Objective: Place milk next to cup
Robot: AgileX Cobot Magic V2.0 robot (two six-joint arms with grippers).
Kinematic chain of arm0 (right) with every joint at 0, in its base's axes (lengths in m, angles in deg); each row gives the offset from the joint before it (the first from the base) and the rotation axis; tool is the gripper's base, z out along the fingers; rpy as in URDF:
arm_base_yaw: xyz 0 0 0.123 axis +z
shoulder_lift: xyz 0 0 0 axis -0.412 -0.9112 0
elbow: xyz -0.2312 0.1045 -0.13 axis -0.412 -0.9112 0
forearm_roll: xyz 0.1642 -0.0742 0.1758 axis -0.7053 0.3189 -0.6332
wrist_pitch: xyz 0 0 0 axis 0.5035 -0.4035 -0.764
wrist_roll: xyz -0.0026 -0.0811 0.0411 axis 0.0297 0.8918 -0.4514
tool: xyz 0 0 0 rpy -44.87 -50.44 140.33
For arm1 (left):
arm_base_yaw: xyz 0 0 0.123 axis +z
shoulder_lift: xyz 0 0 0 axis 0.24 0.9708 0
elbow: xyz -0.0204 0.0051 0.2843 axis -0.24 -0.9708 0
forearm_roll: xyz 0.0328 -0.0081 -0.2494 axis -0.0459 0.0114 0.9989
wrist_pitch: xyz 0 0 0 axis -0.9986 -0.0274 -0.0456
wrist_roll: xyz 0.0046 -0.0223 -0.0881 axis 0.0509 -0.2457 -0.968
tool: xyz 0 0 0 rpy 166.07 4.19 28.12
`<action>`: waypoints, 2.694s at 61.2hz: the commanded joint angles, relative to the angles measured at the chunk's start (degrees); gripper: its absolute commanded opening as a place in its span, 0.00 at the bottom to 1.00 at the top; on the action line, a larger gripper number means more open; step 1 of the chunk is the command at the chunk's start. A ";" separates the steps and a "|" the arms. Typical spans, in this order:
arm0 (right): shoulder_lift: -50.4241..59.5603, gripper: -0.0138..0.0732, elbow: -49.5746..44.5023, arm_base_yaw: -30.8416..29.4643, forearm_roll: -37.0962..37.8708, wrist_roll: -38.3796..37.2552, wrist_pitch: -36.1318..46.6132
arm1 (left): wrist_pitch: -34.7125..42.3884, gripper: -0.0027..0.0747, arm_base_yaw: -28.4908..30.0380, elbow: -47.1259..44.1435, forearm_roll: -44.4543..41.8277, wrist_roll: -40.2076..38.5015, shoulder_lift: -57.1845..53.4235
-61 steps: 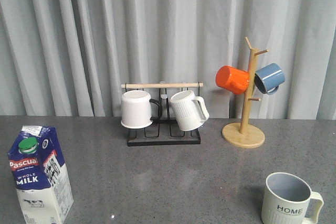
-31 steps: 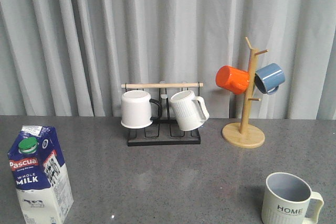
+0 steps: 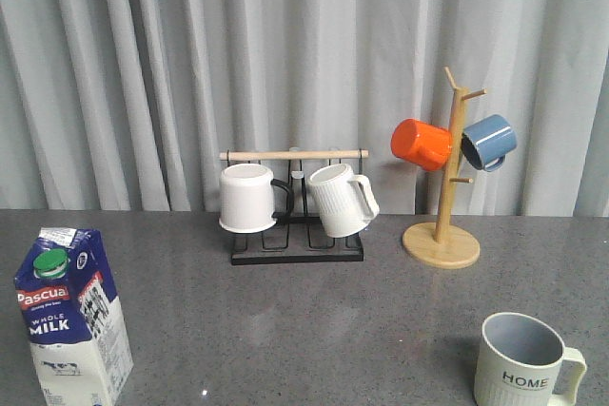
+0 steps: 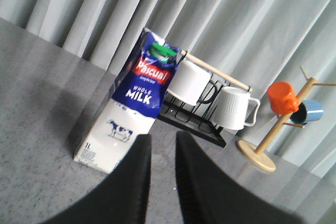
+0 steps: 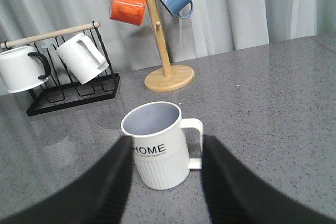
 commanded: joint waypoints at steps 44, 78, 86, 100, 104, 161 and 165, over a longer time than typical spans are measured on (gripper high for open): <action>-31.90 0.65 14.11 -0.35 12.55 1.69 -5.28 | -6.70 0.46 -0.17 21.57 1.49 16.88 23.43; -52.45 0.64 14.11 -0.57 14.00 1.33 13.48 | -6.82 0.46 -0.17 21.57 1.43 17.46 24.57; -53.53 0.64 14.64 -1.28 13.85 1.42 14.18 | -6.82 0.46 -0.17 21.57 1.43 17.46 24.57; -54.75 0.64 14.85 -4.23 13.15 1.23 15.85 | -6.78 0.46 -0.17 21.38 1.44 17.46 24.57; -54.74 0.64 14.85 -4.42 12.84 1.10 15.68 | -6.71 0.46 -0.17 21.38 1.44 17.46 24.68; -69.33 0.56 17.06 -4.37 11.29 1.26 33.45 | -5.70 0.46 -0.17 21.38 1.44 17.46 24.68; -72.91 0.49 18.77 -4.37 13.55 1.26 34.55 | -5.70 0.46 -0.17 21.38 1.44 17.46 24.68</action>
